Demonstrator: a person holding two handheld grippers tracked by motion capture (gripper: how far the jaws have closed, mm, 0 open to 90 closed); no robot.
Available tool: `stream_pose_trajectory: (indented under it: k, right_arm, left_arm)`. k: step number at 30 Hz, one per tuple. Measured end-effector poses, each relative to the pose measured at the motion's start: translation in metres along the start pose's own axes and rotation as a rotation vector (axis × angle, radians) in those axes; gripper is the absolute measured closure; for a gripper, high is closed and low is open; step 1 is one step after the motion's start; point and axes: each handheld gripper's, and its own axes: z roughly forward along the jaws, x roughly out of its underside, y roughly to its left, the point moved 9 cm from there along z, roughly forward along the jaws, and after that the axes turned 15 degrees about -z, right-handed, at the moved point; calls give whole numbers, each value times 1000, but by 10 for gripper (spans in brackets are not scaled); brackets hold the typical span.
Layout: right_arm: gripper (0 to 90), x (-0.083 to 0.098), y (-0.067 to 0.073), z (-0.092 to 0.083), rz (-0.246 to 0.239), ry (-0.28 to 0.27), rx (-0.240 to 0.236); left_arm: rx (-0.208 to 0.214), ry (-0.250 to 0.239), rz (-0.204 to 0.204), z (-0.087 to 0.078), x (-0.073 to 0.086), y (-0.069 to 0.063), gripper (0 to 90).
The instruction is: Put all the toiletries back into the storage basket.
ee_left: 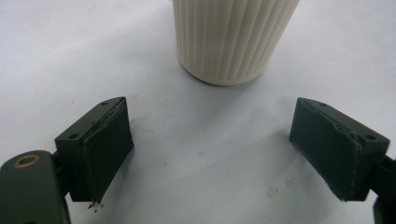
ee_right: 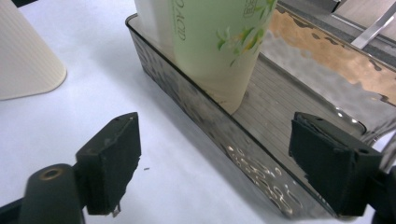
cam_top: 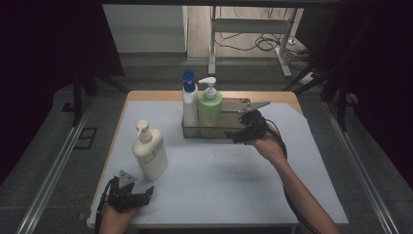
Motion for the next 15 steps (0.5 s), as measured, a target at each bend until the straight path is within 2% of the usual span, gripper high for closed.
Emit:
stream_pose_trajectory:
  k: [15]
  right_arm:
    - [73, 18, 19, -25, -44, 11, -27]
  left_arm:
    - [1, 1, 2, 0, 0, 0, 125]
